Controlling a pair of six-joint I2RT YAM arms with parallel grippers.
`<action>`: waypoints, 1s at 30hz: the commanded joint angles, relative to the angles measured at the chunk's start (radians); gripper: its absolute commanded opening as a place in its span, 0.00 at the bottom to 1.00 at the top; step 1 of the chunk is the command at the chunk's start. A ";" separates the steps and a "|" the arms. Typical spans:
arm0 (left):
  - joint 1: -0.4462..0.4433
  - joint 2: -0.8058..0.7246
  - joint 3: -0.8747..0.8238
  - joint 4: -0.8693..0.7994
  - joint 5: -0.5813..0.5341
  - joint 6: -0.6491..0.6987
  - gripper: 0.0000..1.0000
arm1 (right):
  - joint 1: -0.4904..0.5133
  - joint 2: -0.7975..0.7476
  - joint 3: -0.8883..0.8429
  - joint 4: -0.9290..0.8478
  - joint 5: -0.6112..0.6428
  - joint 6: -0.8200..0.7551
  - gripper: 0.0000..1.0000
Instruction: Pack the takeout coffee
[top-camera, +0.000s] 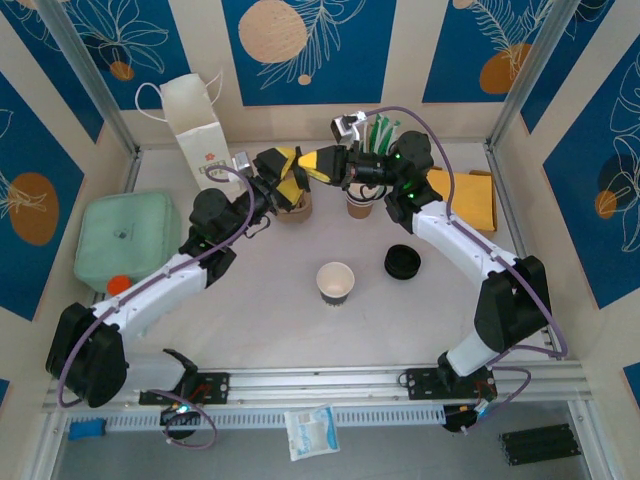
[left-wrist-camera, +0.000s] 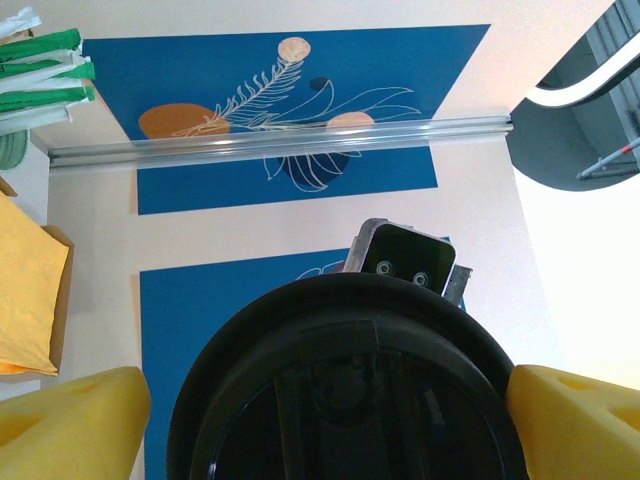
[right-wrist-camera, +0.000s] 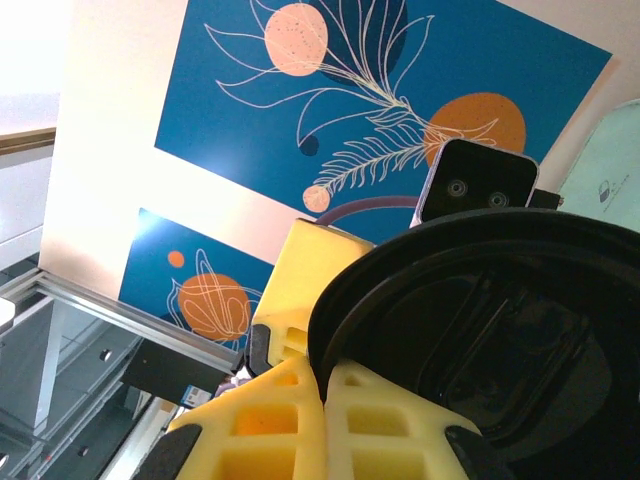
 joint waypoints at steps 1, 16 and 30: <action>-0.009 0.001 0.024 0.046 -0.011 0.004 0.92 | 0.011 -0.020 -0.018 -0.025 -0.009 -0.026 0.00; -0.009 -0.008 0.009 0.062 -0.026 0.009 0.74 | 0.004 -0.028 -0.044 -0.031 -0.005 -0.036 0.00; -0.009 -0.008 -0.012 0.065 -0.024 0.031 0.70 | -0.015 -0.043 -0.057 -0.049 0.002 -0.040 0.08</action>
